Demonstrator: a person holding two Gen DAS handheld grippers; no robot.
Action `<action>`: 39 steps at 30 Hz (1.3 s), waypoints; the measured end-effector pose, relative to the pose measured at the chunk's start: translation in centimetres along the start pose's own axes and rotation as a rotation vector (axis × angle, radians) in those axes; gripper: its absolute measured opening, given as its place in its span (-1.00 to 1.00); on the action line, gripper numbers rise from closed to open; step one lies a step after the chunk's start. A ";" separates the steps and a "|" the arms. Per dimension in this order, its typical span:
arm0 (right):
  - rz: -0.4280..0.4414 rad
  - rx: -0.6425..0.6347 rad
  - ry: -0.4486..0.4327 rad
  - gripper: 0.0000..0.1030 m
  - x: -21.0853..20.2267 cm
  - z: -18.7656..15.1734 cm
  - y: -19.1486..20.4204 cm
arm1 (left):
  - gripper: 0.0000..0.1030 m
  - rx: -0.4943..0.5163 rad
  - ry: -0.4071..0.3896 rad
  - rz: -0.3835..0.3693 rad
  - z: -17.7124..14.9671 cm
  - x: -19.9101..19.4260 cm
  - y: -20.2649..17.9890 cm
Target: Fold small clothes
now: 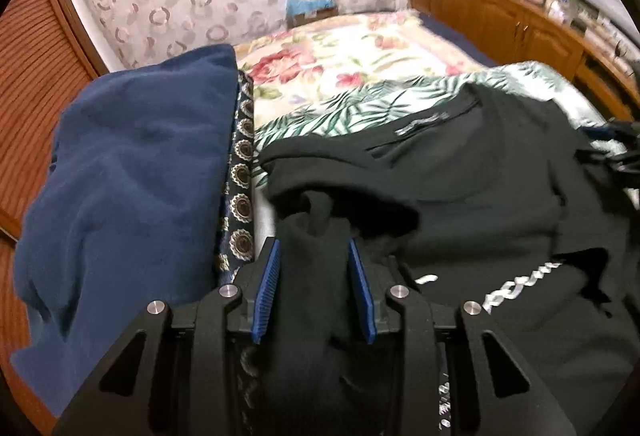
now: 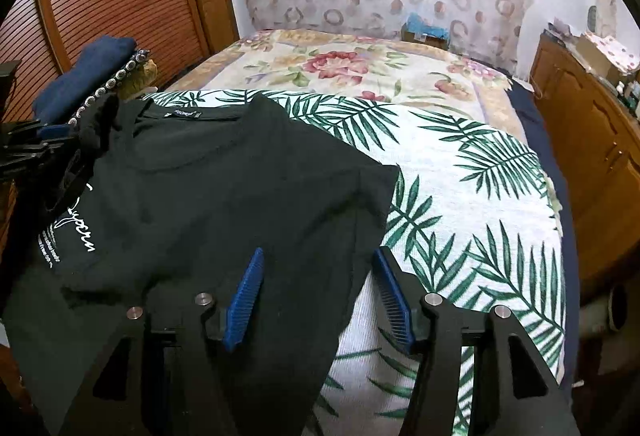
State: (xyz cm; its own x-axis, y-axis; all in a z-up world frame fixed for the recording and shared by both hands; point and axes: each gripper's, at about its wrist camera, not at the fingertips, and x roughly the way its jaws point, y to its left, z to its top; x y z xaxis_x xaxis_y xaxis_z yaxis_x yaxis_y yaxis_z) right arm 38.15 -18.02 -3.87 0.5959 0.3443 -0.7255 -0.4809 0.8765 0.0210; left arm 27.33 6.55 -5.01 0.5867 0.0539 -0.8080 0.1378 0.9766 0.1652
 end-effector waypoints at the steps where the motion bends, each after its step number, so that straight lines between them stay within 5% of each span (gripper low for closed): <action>1: 0.001 -0.003 -0.003 0.15 0.0 0.2 -0.2 | -0.29 0.003 0.013 0.003 0.1 0.4 0.0; 7: -0.026 -0.011 0.006 0.15 0.5 0.7 -0.8 | -0.30 0.025 0.045 0.012 0.4 1.4 -0.4; 10: -0.023 -0.016 0.003 0.15 0.7 0.5 -0.6 | -0.85 0.015 0.039 -0.001 0.4 1.1 -0.3; 13: -0.024 -0.028 0.000 0.14 0.9 0.5 -0.5 | -0.89 -0.014 -0.019 -0.012 0.6 -0.4 0.5; 16: -0.036 -0.039 -0.008 -0.43 1.0 0.6 -0.6 | -0.90 -0.046 -0.080 -0.069 0.8 -2.9 1.4; 17: -0.021 -0.038 -0.005 -0.84 1.2 0.8 -0.6 | -0.90 -0.048 -0.114 -0.076 0.8 -4.3 1.6; 20: 0.022 -0.017 -0.016 -0.87 0.6 1.1 -0.8 | -0.90 -0.052 -0.177 -0.089 0.8 -7.1 1.8; 29: 0.059 -0.004 -0.229 -0.93 -7.5 0.4 0.7 | -0.90 -0.018 -0.314 -0.167 -1.9 -14.4 0.9; 39: 0.073 -0.036 -0.285 -0.93 -18.0 -7.2 2.9 | -0.90 -0.023 -0.386 -0.229 -9.8 -20.3 -0.3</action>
State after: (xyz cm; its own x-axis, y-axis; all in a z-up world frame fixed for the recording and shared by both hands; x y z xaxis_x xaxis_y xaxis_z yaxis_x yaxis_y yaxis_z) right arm 21.43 -24.08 4.28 0.7133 0.4911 -0.5000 -0.5486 0.8352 0.0376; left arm 7.53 7.17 5.84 0.7984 -0.2415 -0.5516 0.2833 0.9590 -0.0097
